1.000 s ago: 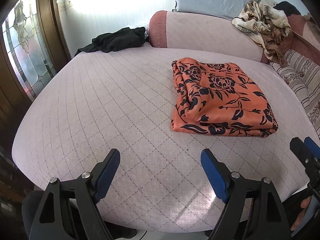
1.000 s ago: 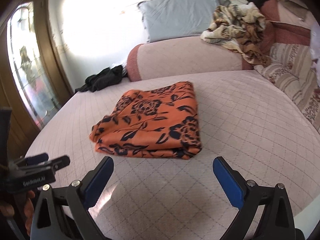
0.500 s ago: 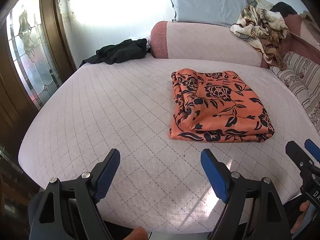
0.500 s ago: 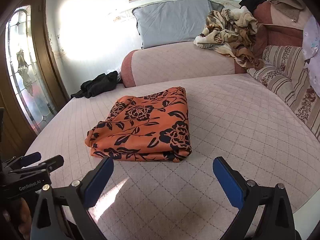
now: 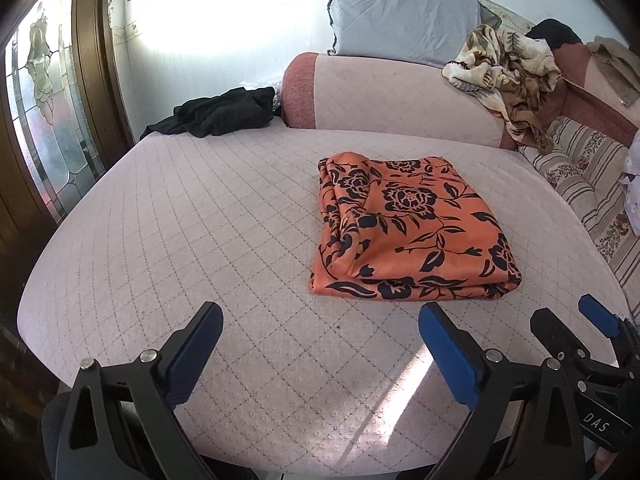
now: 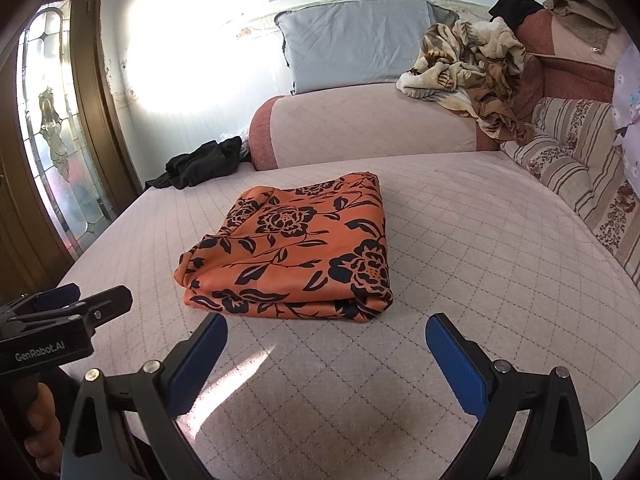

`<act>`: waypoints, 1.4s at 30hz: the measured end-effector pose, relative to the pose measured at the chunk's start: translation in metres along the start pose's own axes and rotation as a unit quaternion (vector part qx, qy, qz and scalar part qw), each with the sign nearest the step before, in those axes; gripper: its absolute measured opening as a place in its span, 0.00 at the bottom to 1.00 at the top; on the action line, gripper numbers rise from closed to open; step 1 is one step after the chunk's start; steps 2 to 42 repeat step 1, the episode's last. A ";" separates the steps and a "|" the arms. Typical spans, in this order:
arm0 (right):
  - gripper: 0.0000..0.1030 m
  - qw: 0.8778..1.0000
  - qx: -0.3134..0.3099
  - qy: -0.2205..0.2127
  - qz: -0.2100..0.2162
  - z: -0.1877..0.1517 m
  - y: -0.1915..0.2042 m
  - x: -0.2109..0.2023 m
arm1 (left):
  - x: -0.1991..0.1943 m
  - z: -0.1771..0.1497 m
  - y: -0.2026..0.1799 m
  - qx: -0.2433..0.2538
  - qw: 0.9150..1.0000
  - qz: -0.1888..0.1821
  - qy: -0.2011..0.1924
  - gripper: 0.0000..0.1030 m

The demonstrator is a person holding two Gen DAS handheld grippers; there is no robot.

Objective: Fold small clothes

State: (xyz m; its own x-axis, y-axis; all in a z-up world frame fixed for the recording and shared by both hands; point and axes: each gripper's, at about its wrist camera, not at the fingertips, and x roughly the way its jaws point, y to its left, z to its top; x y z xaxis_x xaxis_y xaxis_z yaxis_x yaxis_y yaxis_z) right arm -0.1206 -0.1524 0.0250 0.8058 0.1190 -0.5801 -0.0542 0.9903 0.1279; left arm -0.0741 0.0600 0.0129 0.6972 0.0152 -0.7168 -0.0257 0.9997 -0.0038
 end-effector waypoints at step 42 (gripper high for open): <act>0.98 1.000 0.001 0.000 0.000 0.000 0.000 0.000 | 0.001 0.001 -0.001 0.001 1.000 -0.001 0.002 0.95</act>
